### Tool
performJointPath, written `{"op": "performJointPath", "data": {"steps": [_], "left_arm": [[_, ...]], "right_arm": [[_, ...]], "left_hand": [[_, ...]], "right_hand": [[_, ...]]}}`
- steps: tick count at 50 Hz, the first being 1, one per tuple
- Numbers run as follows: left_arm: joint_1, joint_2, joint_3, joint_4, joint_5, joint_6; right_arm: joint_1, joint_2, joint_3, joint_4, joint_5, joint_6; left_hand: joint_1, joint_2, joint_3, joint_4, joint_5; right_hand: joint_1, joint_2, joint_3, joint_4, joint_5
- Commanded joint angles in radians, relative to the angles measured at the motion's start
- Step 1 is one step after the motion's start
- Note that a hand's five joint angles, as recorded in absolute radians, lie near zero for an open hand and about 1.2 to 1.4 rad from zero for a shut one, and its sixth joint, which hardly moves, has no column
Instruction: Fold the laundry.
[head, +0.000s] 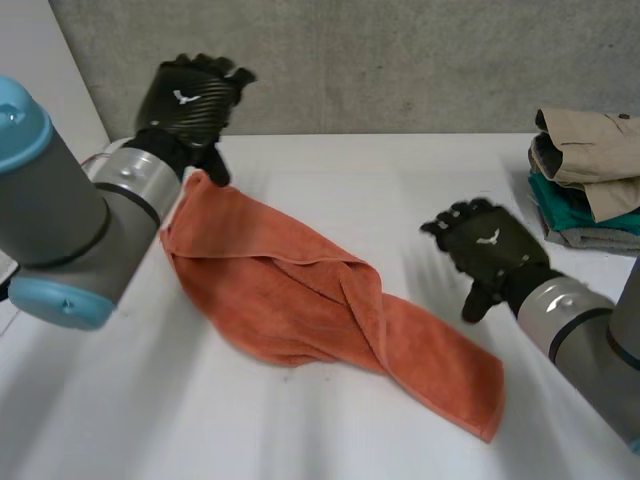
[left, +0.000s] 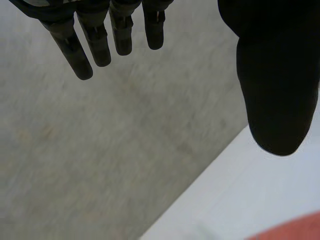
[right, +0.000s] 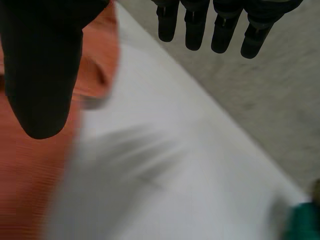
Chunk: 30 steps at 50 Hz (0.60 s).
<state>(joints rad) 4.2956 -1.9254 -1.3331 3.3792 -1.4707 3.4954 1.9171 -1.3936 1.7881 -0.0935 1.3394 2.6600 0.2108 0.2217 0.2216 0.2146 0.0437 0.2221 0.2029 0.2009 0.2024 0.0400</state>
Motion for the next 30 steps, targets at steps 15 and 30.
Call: {"op": "performJointPath", "data": {"steps": [15,30], "left_arm": [[0.156,-0.463,0.226,-0.242,0.118,0.283],[0.141,-0.622,0.408,-0.176,0.118,0.278]], "right_arm": [[0.230,0.191,-0.007,0.031,0.153,0.301],[0.247,0.242,0.016,-0.100,0.251,0.279]], "left_hand": [[0.214,0.203,0.203,0.210,0.207],[0.376,0.365,0.365,0.372,0.368]], "right_hand": [[0.065,0.084,0.086,0.085,0.073],[0.256,0.275,0.277,0.276,0.264]]}}
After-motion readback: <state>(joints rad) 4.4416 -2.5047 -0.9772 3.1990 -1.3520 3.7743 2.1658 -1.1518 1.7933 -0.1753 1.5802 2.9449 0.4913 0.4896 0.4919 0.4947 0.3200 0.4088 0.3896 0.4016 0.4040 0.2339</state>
